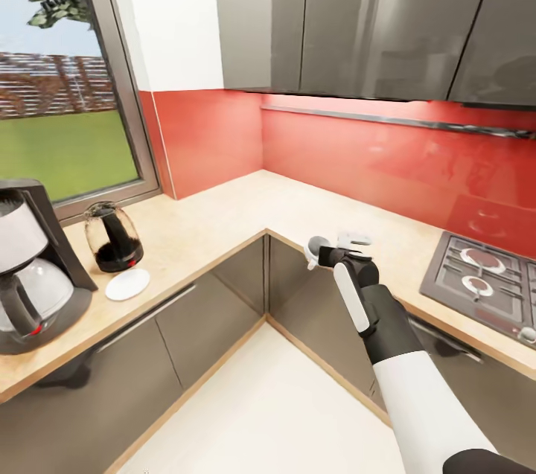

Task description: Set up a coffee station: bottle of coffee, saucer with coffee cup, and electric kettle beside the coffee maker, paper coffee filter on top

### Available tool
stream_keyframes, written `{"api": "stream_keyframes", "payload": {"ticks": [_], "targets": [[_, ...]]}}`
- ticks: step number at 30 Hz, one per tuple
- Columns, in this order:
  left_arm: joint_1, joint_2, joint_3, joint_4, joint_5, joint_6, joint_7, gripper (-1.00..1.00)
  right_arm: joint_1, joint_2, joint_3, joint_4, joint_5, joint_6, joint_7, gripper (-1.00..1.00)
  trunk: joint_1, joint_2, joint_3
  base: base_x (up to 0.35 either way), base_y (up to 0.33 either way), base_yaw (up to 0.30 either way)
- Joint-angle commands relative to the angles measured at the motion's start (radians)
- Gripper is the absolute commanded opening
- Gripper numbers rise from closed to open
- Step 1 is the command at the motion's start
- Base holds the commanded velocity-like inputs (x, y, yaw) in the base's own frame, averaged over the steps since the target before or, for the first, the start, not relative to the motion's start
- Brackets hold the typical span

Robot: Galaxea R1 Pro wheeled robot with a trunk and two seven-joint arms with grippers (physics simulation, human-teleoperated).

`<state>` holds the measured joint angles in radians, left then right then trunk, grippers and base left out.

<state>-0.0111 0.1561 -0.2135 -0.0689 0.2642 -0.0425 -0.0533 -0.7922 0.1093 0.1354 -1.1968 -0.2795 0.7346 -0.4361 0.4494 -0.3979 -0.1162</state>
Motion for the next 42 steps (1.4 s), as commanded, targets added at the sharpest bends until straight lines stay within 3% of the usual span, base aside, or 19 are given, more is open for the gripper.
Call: {"api": "stream_keyframes", "payload": {"ticks": [1,42], "targets": [[-0.001,0.0,-0.008,0.001,0.01,-0.004,-0.003,1.0,-0.001,0.0,0.001,-0.001,-0.011,0.002,-0.009,-1.0,0.001,-0.002,-0.002,0.0,0.0,0.276],[0.0,-0.001,-0.008,0.001,0.01,-0.005,-0.003,1.0,-0.001,0.0,0.001,-0.001,-0.011,0.002,-0.009,-1.0,0.001,-0.002,-0.002,0.0,0.0,0.276]]}}
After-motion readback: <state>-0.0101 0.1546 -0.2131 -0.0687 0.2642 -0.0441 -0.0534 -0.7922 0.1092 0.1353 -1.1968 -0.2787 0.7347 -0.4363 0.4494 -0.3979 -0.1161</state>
